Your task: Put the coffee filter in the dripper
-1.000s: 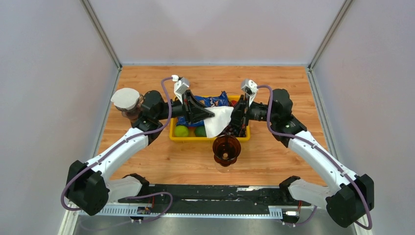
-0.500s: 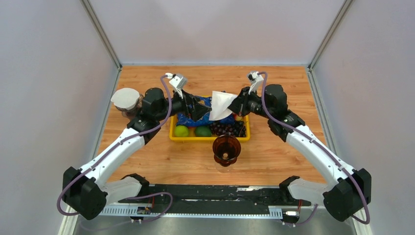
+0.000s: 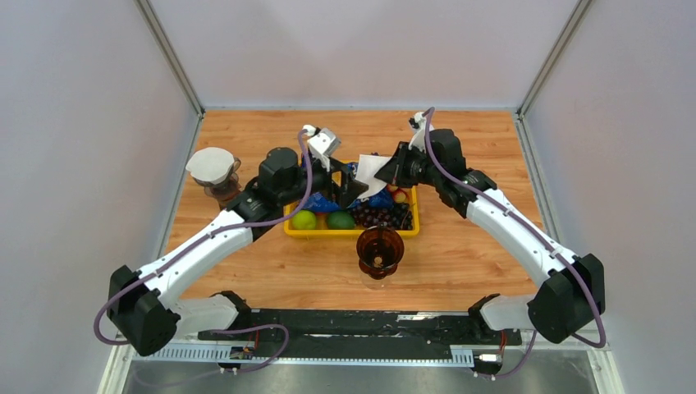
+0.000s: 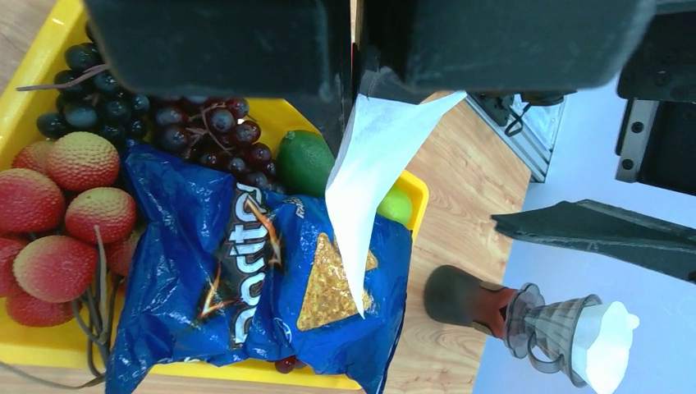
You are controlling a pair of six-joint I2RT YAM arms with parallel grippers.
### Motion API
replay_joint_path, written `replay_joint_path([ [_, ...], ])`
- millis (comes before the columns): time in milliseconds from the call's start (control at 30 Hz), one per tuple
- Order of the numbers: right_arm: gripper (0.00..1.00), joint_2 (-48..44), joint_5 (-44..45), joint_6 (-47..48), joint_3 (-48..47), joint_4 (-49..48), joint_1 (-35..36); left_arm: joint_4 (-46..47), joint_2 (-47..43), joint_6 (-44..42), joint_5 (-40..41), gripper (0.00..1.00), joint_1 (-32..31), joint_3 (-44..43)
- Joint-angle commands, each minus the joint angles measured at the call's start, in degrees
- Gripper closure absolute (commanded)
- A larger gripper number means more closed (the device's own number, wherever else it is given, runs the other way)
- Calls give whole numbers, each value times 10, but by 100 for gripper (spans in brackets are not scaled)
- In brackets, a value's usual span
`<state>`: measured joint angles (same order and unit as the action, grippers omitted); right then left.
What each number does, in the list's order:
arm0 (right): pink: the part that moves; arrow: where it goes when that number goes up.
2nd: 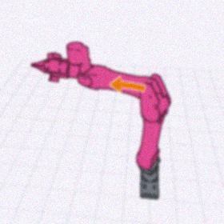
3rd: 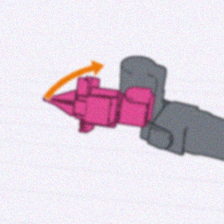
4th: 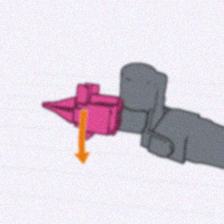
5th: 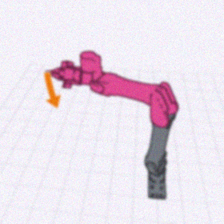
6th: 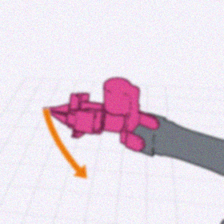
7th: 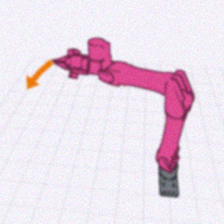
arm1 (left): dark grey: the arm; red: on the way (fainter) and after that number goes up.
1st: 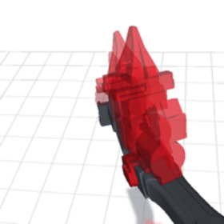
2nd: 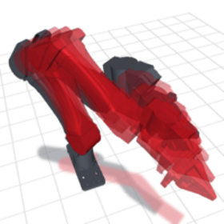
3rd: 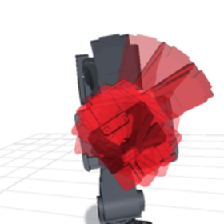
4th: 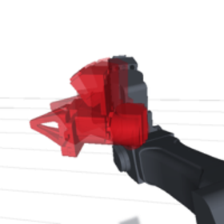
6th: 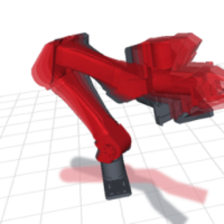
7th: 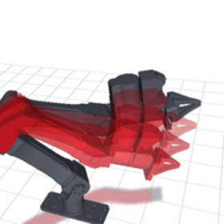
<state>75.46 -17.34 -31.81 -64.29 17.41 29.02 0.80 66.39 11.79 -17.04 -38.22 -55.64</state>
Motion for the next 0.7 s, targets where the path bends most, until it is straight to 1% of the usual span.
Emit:
replay_joint_path([
  [0, 100, 12, -14, -31, -34, 13, 6, -25, 52, -53, 64, 0, -28, -62],
  [100, 100, 13, -18, -34, -37, 16, 7, -32, 73, -70, 104, 0, -45, -79],
  [267, 100, 8, -24, -36, -37, 22, 7, -39, 96, -97, 214, 0, -73, -88],
  [367, 100, 11, -41, -37, -37, 23, 7, -37, 107, -107, 252, 0, -88, -89],
  [433, 100, 13, -46, -39, -37, 24, 7, -35, 117, -114, 291, 2, -98, -91],
  [533, 100, 14, -46, -39, -36, 25, 7, -39, 127, -123, 343, 11, -113, -97],
  [567, 100, 14, -45, -36, -36, 25, 6, -38, 128, -130, 352, 13, -119, -98],
  [633, 100, 16, -42, -33, -35, 25, 7, -34, 127, -132, 370, 21, -126, -99],
  [667, 100, 17, -44, -32, -33, 26, 7, -32, 126, -130, 371, 30, -128, -99],
])
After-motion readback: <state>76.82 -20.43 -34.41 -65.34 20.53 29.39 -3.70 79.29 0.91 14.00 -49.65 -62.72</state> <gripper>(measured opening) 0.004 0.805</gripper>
